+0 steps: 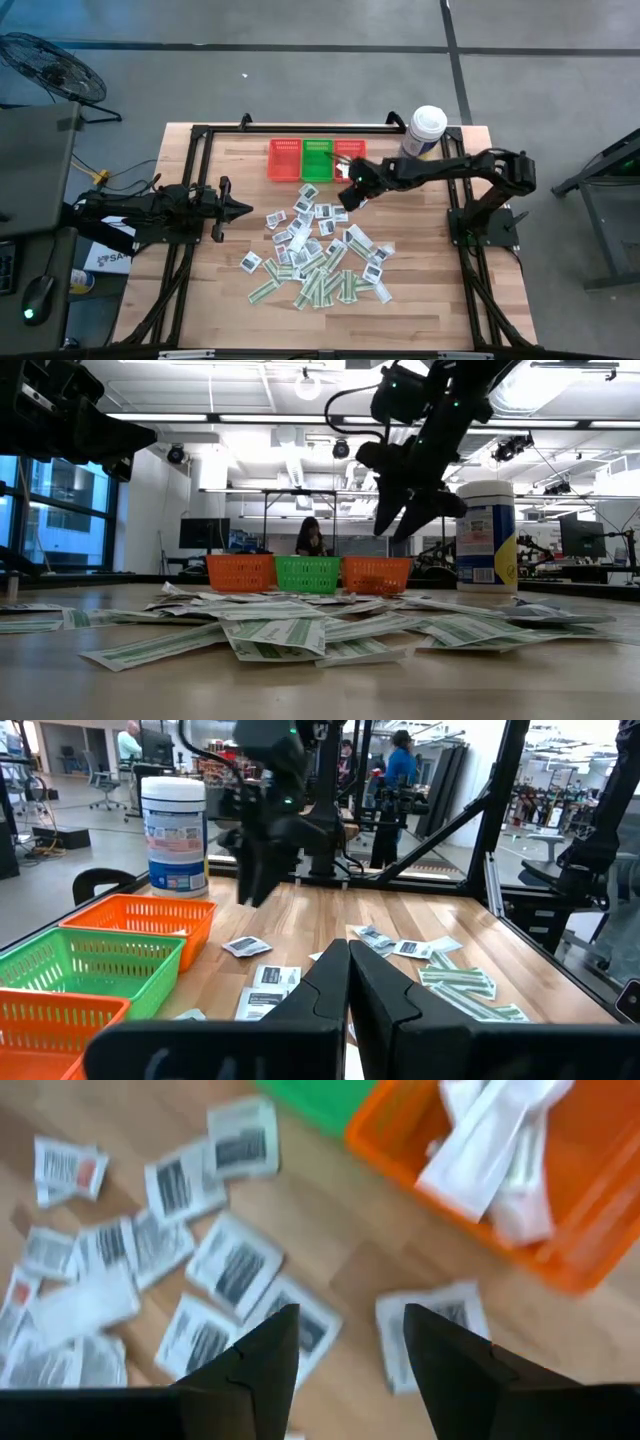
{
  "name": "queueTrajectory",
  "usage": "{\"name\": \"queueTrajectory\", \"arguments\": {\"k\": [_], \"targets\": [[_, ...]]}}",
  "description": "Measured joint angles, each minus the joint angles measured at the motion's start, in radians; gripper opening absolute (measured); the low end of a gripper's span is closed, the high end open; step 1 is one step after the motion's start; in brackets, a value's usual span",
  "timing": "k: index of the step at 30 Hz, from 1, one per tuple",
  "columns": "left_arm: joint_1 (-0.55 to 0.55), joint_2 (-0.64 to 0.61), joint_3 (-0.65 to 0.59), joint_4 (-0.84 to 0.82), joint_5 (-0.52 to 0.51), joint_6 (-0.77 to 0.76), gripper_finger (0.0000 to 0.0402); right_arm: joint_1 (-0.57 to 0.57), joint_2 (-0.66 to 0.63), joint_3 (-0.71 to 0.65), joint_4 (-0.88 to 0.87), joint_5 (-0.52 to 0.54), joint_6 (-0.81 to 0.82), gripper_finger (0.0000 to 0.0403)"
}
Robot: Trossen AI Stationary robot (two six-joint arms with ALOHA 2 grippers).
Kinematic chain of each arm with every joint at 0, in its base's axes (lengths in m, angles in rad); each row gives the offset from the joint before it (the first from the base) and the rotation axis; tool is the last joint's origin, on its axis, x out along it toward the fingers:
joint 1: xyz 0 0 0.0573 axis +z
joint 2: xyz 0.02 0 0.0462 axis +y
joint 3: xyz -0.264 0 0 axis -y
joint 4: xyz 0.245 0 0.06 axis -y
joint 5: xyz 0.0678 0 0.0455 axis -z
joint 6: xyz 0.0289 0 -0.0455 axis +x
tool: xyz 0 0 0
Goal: Pick & Place First Aid Supplies
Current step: Put the towelette pack into the green bin
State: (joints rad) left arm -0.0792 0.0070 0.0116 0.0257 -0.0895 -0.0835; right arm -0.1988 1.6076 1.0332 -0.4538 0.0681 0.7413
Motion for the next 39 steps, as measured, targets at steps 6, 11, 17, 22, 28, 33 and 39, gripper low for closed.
{"name": "queueTrajectory", "arguments": {"k": [6, 11, 17, 22, 28, 33, 39], "targets": [[0.0, 0.0, 0.0, 0.0, 0.0, 0.0, 0.0001, 0.06, 0.0, 0.0, -0.111, 0.02, 0.123, 0.0177], [0.0, 0.0, 0.0, 0.0, 0.0, 0.0, 0.0001, 0.075, 0.026, 0.0, -0.18, 0.0, 0.247, 0.0185], [0.0, 0.0, 0.0, 0.0, 0.0, 0.0, 0.0001, 0.055, 0.089, 0.0, -0.152, 0.008, 0.229, 0.0205], [0.0, 0.0, 0.0, 0.0, 0.0, 0.0, 0.0001, 0.035, 0.136, 0.0, -0.085, 0.079, 0.182, 0.0222], [0.0, 0.0, 0.0, 0.0, 0.0, 0.0, 0.0001, 0.022, 0.207, 0.0, -0.028, 0.101, 0.141, 0.0227], [0.0, 0.0, 0.0, 0.0, 0.0, 0.0, 0.0001, 0.023, 0.239, 0.004, -0.028, 0.131, 0.123, 0.0227], [0.0, 0.0, 0.0, 0.0, 0.0, 0.0, 0.0001, 0.031, 0.253, 0.004, -0.046, 0.142, 0.107, 0.0221]]}}
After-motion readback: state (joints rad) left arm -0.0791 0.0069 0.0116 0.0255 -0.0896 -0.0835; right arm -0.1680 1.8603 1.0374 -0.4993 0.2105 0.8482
